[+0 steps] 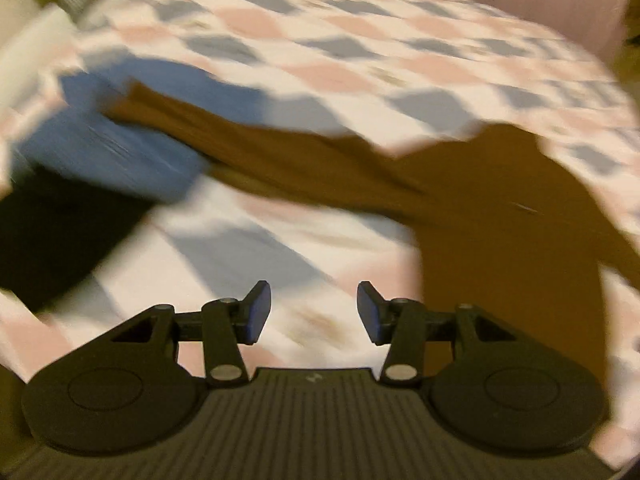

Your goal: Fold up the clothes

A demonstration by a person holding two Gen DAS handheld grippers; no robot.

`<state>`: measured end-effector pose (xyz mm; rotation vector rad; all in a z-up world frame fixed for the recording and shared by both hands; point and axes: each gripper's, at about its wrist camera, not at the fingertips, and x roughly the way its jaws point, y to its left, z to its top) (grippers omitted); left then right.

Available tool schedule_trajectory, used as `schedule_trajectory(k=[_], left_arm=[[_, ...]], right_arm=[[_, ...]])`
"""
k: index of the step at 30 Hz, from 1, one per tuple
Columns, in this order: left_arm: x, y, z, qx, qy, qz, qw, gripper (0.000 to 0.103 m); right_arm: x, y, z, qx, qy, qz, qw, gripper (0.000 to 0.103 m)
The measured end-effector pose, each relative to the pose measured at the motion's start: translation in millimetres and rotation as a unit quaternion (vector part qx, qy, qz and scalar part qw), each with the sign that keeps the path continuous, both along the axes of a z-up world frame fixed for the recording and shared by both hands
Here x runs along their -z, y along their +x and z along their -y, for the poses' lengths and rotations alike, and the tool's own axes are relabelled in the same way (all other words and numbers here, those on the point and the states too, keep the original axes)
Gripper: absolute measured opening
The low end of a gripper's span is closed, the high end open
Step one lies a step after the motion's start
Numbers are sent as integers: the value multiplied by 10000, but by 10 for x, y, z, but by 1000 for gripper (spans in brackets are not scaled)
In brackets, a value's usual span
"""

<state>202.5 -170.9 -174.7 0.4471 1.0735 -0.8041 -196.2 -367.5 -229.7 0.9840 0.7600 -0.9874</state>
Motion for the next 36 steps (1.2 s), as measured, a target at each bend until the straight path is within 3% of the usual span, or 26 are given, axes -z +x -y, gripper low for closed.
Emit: schedule_trajectory(k=[4,7,14,25,36], left_arm=[[-83,-925,34,236,-76,-234,9994,43],[-177,-1435,5,400,-201,-185,9988,46],[-264,-2139,-160,316,-52,-22,9995,48],[-488,-2535,-416,275,-39,372,9989,51],[-552,-2606,-406,422,-106,413,9982,52]], right_arm=[[-391,-287,-160,-525,-604,-100,9967,101],[-558,-498,-303,-863,-805,-192,9928,101],[-729,-826,-643,-1483,-859,-228,9849,101],[-834,-1017,-829,-1693,-863,-267,9814,101],[-842,-1113,-804,-1545,-777,-243,9846,101]])
